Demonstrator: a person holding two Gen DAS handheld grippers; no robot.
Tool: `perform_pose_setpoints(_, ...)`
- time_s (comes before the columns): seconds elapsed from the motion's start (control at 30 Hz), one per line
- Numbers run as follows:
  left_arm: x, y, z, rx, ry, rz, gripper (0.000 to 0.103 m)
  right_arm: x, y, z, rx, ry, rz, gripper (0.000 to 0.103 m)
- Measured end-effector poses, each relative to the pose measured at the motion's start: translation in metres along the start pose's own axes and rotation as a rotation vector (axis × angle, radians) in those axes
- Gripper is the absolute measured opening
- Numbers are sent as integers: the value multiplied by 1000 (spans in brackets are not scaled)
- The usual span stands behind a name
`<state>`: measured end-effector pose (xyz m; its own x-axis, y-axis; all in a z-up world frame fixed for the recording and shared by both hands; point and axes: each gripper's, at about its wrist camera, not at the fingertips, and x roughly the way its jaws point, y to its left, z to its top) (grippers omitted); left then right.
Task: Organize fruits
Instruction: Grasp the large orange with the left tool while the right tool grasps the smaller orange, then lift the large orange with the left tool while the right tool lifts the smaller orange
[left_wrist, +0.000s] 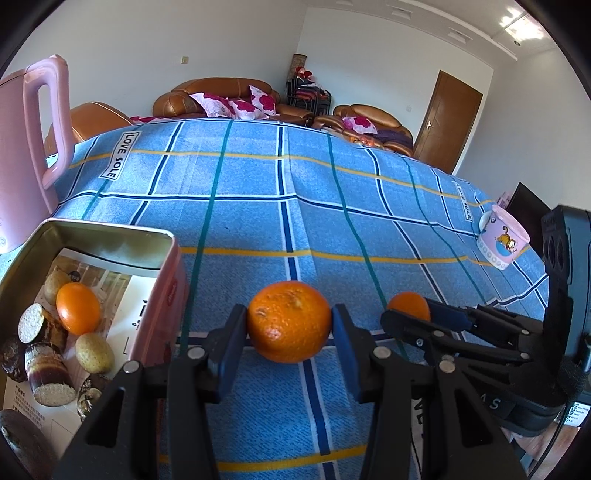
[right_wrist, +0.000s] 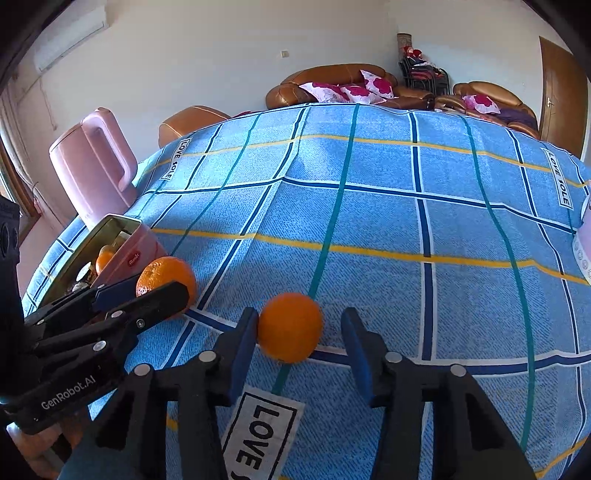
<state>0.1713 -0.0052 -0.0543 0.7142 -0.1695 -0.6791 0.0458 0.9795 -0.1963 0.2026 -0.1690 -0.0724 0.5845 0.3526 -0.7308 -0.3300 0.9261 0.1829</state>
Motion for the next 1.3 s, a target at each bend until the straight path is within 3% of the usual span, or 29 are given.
perform_pose_setpoints(0.27,0,-1,0,2,-7,3,48,1,4,0,-25,9,-2,38)
perform_pose_setpoints(1.3,-30,-14,-4,80,-168,67,48,-44,24,-8,-106,-226,-92,38)
